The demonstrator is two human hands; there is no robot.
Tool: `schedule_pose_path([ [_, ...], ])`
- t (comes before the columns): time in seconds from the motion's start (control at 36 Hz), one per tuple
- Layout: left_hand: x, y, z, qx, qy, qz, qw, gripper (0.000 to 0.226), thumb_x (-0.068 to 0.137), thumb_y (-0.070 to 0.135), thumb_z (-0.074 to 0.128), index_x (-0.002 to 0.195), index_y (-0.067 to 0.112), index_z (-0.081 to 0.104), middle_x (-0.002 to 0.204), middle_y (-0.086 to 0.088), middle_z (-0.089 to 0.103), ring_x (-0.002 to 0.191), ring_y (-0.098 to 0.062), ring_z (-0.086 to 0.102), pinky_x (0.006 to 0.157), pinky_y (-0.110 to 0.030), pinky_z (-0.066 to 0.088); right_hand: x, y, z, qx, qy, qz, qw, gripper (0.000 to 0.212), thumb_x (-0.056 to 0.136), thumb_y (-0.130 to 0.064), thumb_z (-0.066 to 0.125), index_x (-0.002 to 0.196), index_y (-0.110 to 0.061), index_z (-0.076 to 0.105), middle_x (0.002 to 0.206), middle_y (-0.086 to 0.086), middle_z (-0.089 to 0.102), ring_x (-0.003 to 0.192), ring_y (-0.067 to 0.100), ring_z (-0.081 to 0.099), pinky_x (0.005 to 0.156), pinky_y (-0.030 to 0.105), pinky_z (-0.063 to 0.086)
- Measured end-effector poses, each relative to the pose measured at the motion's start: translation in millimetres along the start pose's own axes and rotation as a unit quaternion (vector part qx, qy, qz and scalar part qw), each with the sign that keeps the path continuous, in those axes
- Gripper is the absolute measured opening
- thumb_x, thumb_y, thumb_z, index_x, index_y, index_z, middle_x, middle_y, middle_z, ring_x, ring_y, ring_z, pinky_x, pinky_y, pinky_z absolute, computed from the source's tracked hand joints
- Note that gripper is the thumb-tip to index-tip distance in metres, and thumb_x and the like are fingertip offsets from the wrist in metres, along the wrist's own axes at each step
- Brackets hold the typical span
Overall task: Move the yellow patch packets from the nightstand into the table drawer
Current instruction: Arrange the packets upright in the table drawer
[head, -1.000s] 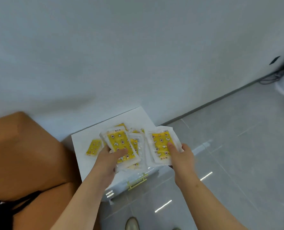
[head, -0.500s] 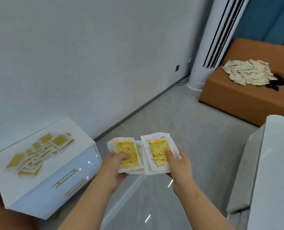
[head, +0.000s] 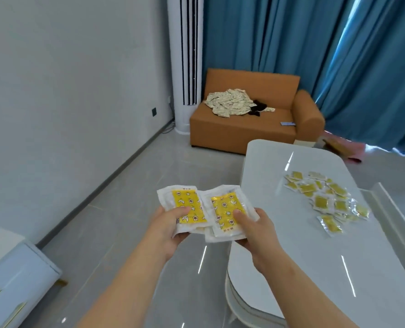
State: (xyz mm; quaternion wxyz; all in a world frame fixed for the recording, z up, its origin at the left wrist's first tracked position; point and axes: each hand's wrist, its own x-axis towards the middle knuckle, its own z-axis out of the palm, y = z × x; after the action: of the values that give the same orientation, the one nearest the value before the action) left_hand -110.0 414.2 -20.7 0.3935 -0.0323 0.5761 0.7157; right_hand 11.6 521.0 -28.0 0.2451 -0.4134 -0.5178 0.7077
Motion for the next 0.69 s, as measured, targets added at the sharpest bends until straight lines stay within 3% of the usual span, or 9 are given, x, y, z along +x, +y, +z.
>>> schedule_pose_path([
  [0.11, -30, -33, 45, 0.007, -0.017, -0.016, 1.000, 0.022, 0.085, -0.003, 0.057, 0.089, 0.017, 0.053, 0.084, -0.006, 0.067, 0.070, -0.020, 0.065, 0.053, -0.028, 0.055, -23, 1, -62, 0.011, 0.032, 0.012, 0.999, 0.007, 0.090, -0.010, 0.058, 0.092, -0.015, 0.053, 0.092, 0.009, 0.064, 0.077, 0.021, 0.063, 0.066, 0.032, 0.053],
  [0.28, -64, -80, 115, 0.034, -0.033, -0.026, 0.999, 0.021, 0.084, -0.006, 0.058, 0.092, 0.014, 0.056, 0.081, -0.007, 0.067, 0.048, -0.013, 0.067, 0.040, -0.024, 0.052, -39, -3, -157, 0.046, 0.073, 0.023, 0.996, 0.008, 0.089, -0.008, 0.058, 0.091, -0.014, 0.054, 0.090, 0.009, 0.064, 0.075, 0.022, 0.062, 0.065, 0.032, 0.052],
  [0.42, -79, -129, 187, 0.054, -0.042, -0.030, 0.997, 0.020, 0.084, -0.005, 0.060, 0.091, 0.013, 0.055, 0.086, -0.008, 0.068, 0.069, -0.022, 0.066, 0.043, -0.027, 0.055, -39, -8, -246, 0.071, 0.083, 0.030, 0.994, 0.008, 0.089, -0.007, 0.058, 0.094, -0.013, 0.055, 0.088, 0.009, 0.064, 0.074, 0.022, 0.062, 0.063, 0.032, 0.051],
  [0.69, -102, -252, 379, 0.052, -0.034, -0.066, 0.996, 0.020, 0.084, -0.005, 0.060, 0.092, 0.012, 0.055, 0.087, -0.008, 0.067, 0.074, -0.022, 0.065, 0.053, -0.030, 0.057, -4, -30, -467, 0.022, 0.094, 0.051, 0.994, 0.014, 0.091, -0.009, 0.057, 0.085, -0.019, 0.049, 0.083, 0.004, 0.059, 0.071, 0.020, 0.058, 0.068, 0.033, 0.051],
])
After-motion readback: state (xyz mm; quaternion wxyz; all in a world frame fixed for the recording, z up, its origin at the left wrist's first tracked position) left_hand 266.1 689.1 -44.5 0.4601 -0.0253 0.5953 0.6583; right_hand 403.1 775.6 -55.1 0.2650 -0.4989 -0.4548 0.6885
